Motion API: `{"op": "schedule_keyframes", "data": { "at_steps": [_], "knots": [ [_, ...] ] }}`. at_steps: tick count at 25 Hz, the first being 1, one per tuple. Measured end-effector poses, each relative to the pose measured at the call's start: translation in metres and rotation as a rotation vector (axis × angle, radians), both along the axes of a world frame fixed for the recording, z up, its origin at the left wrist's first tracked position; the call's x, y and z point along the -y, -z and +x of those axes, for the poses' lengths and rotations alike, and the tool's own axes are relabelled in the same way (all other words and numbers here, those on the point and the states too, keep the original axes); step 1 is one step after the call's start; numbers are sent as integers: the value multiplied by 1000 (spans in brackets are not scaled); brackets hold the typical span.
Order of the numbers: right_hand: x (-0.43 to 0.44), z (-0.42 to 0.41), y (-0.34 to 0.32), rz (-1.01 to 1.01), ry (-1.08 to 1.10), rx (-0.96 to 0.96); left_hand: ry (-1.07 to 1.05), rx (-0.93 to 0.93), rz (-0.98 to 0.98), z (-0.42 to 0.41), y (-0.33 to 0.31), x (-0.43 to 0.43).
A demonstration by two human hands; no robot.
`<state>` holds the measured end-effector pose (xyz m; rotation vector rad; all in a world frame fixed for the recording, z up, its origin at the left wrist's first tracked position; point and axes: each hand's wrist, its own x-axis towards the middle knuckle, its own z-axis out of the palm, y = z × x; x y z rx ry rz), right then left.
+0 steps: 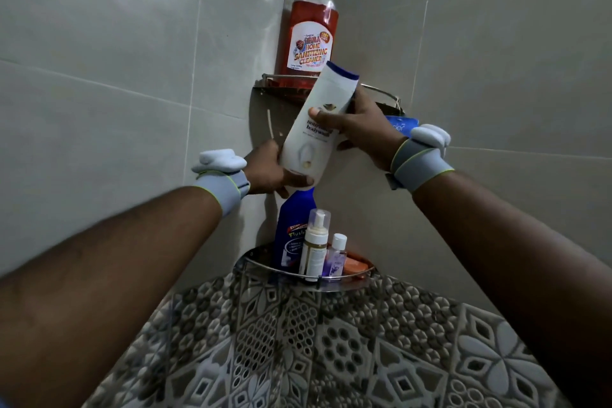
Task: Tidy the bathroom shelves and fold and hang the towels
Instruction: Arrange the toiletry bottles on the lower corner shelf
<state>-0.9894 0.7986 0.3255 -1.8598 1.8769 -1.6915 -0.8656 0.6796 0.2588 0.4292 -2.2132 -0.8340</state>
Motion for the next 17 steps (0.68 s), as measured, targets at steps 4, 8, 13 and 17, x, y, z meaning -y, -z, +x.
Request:
{"op": "schedule_keyframes", "data": {
  "at_steps": [4,8,13,17],
  "knots": [
    [-6,-8,5,23,97,-53,10,-16,-35,-8,6,-7],
    [-10,-28,17,-80,208,-82,-351,302,-448,-17,4,-9],
    [5,-63,42,-102,430,-386,-816,893,-935,1,8,13],
    [29,-89,60,-100,413,-246,-964,945,-1154,19,23,45]
  ]
}}
